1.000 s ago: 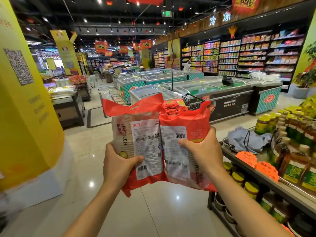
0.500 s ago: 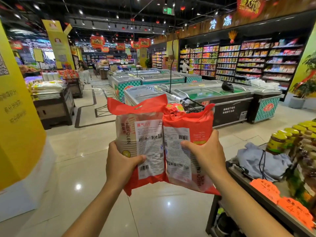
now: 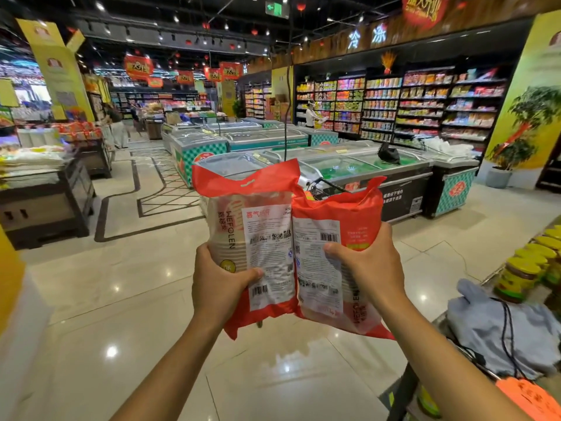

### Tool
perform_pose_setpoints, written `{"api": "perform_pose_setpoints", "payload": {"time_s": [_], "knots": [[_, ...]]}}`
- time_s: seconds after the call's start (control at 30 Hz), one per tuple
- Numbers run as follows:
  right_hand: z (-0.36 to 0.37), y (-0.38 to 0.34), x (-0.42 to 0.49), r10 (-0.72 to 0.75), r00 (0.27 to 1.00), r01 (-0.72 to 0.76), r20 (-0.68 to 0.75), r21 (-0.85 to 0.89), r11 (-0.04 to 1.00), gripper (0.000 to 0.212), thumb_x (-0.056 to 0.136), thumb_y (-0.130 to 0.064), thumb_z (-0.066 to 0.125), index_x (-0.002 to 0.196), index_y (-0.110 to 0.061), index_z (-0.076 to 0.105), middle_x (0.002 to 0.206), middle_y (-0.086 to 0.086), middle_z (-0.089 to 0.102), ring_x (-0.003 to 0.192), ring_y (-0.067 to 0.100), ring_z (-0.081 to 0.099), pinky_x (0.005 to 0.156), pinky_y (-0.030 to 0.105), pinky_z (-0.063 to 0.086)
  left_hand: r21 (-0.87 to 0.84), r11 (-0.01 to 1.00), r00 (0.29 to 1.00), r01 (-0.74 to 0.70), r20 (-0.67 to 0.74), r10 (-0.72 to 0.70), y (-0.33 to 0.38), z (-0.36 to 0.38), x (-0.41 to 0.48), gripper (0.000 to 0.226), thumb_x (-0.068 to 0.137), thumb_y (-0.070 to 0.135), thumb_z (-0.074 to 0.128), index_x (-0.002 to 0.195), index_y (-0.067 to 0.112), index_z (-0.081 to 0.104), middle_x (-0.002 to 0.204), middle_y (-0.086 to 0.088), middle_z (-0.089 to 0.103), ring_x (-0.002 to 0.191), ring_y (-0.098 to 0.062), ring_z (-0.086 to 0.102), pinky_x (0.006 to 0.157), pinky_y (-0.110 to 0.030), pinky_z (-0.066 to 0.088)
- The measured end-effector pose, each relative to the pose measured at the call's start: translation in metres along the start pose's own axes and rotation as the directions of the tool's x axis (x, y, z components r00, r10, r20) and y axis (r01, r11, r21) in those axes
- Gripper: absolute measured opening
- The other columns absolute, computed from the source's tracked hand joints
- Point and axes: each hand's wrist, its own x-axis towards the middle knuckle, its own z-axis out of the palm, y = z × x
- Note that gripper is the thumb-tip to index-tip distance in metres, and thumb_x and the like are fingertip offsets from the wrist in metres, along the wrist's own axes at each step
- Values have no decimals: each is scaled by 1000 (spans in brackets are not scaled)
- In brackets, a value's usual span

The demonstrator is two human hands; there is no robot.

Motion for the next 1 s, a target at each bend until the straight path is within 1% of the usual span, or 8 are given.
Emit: {"api": "perform_pose_setpoints", "payload": {"time_s": [0.07,0.27,0.37,0.43,0.5,0.57,0.8,1.0], "knots": [[11,7,22,2,1000,-2,-8,-1,1000,71,60,-62,84,111,-41,39,103,-18,62,93,13,65,88,50,57,0,1000,1000,1,11,-1,-5,13,21,84,60,22,99,124,28,45,114,12,64,101,-11,67,86,-49,62],[46,32,93,26,1000,-25,-13,14,1000,76,51,-72,77,109,-43,37,102,-19,61,91,12,65,86,51,58,23,1000,1000,-5,26,5,-19,58,85,85,56,27,98,123,28,45,114,11,63,101,-13,67,86,-49,62],[63,46,136,32,999,-32,-5,26,999,74,59,-64,85,111,-39,40,102,-18,61,90,11,64,85,48,58,50,999,1000,-6,23,5,-25,87,123,85,58,23,99,123,27,45,115,10,63,102,-14,67,86,-49,62],[75,59,170,34,999,-34,3,43,999,72,61,-60,87,113,-38,41,102,-18,61,90,11,64,85,47,58,63,998,1000,-2,23,0,-29,108,149,87,55,28,99,122,29,45,114,12,63,100,-13,67,85,-49,62],[87,70,205,39,999,-39,11,63,997,73,59,-62,85,112,-39,41,103,-17,62,91,12,64,85,48,58,74,997,1000,12,9,-12,-30,131,176,90,46,38,95,120,31,45,113,13,64,100,-12,67,85,-49,62],[98,79,243,51,999,-52,20,81,995,73,59,-61,86,112,-39,41,103,-17,62,92,13,65,86,49,58,85,996,1000,28,-4,-28,-29,155,204,91,43,42,91,119,32,45,112,14,64,99,-12,68,84,-49,62],[120,107,362,44,998,-49,51,102,994,70,62,-56,89,110,-36,43,102,-14,63,91,14,64,85,49,57,86,995,998,49,-33,-46,-29,236,285,91,40,43,91,118,33,45,111,14,66,97,-12,69,84,-51,62],[136,125,438,37,997,-45,71,111,993,66,65,-50,91,109,-35,44,100,-14,64,89,12,64,83,47,57,78,995,997,68,-35,-65,-32,288,340,89,41,41,91,118,34,46,110,13,67,95,-12,70,82,-50,62]]}}
